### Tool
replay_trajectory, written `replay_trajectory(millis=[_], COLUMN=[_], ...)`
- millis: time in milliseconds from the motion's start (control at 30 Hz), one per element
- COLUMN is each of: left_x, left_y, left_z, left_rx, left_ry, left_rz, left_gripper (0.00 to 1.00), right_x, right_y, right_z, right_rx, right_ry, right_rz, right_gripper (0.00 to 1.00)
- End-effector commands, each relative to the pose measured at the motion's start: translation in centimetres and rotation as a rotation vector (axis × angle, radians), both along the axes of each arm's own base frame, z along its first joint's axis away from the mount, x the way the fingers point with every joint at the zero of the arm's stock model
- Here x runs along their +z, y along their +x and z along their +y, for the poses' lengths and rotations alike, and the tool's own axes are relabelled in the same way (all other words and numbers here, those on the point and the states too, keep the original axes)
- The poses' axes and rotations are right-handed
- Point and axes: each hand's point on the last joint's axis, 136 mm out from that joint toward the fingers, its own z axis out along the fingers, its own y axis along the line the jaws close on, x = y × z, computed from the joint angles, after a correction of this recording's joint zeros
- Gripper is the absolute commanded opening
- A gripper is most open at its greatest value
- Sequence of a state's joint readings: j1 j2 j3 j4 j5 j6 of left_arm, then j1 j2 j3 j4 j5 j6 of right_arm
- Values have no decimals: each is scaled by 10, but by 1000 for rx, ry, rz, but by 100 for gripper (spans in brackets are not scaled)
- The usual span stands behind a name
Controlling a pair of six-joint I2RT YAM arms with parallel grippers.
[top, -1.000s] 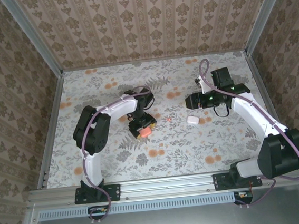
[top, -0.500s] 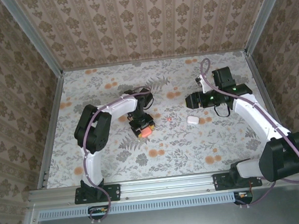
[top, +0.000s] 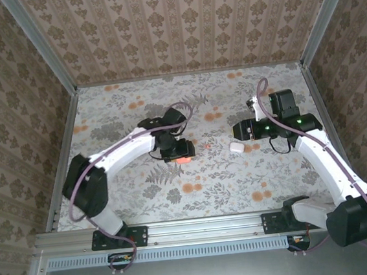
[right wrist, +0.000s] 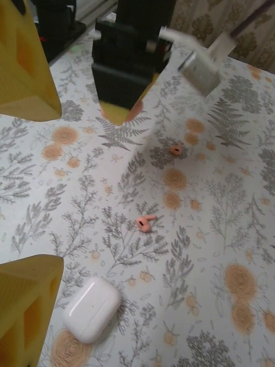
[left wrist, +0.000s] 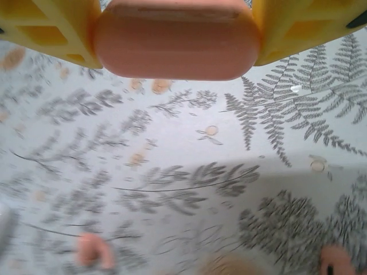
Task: Insert wireless bluetooth earbuds into charging case
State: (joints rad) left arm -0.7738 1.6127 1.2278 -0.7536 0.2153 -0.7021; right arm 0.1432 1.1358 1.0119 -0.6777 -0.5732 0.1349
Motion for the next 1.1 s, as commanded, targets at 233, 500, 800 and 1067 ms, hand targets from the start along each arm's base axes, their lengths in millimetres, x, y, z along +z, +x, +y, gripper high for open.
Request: replay_trajectory(millis=[233, 500, 800, 1067], left_x=[37, 48, 48, 51], left_y=[-20, -32, -50, -49], left_z=[16, 14, 13, 7], left_rx=[-671, -967, -1129, -1145], left_ry=[-12, -45, -75, -73], left_rz=[-498, -772, -902, -940], left_gripper=[57, 58, 55, 54], right_x=[-16, -14, -24, -26], right_y=[-34, -42, -41, -54], right_z=[26, 74, 125, 164], right_rx=[110, 193, 180, 221], right_ry=[154, 251, 266, 298], right_rz=[277, 349, 387, 387], right_gripper=[58, 57, 55, 52])
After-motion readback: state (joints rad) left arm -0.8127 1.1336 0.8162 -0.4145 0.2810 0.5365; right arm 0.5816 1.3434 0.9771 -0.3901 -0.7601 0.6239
